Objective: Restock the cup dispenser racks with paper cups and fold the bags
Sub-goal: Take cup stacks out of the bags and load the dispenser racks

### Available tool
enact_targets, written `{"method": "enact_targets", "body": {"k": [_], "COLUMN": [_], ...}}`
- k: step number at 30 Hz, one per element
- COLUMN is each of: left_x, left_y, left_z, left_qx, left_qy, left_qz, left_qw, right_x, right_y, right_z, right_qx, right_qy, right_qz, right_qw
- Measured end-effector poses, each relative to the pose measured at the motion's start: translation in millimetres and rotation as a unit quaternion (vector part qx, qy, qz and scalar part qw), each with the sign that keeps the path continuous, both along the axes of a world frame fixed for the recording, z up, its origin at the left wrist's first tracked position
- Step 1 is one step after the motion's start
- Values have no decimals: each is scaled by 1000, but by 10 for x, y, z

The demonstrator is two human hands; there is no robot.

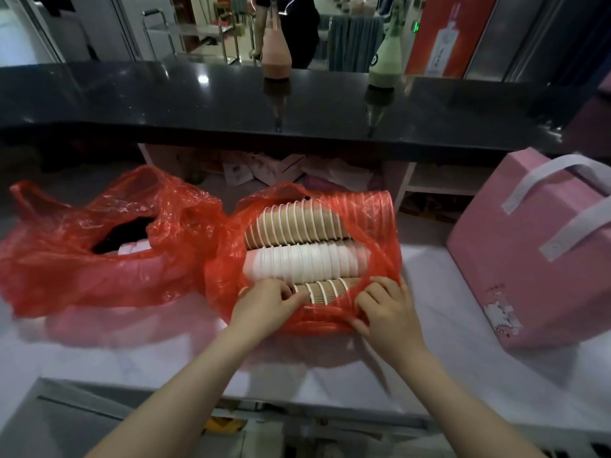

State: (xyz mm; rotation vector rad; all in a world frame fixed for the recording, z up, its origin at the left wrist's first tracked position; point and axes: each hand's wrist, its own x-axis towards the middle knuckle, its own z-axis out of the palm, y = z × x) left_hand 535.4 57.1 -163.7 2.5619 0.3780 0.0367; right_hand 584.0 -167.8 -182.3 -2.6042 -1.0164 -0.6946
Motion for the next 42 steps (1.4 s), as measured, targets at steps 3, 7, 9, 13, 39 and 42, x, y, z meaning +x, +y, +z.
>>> {"method": "enact_targets", "body": {"k": [3, 7, 9, 13, 39, 42], "left_x": [83, 153, 162, 176, 53, -14], "left_y": [-68, -231, -319, -402, 554, 643], "left_z": [14, 120, 126, 137, 849, 912], "left_qx": [-97, -141, -215, -286, -511, -545], "left_qy": [41, 107, 82, -32, -219, -235], "left_qz": [55, 75, 84, 91, 26, 31], "left_qw": [993, 981, 970, 953, 831, 804], "right_x": [-51, -83, -88, -64, 85, 51], "right_y": [13, 45, 80, 78, 569, 654], "right_z": [-4, 11, 33, 93, 797, 918], "right_qx": [-17, -16, -11, 1, 120, 177], "right_qy": [7, 11, 14, 36, 64, 40], "right_qz": [-1, -5, -2, 19, -141, -120], "right_qw": [1000, 1000, 1000, 999, 981, 976]}}
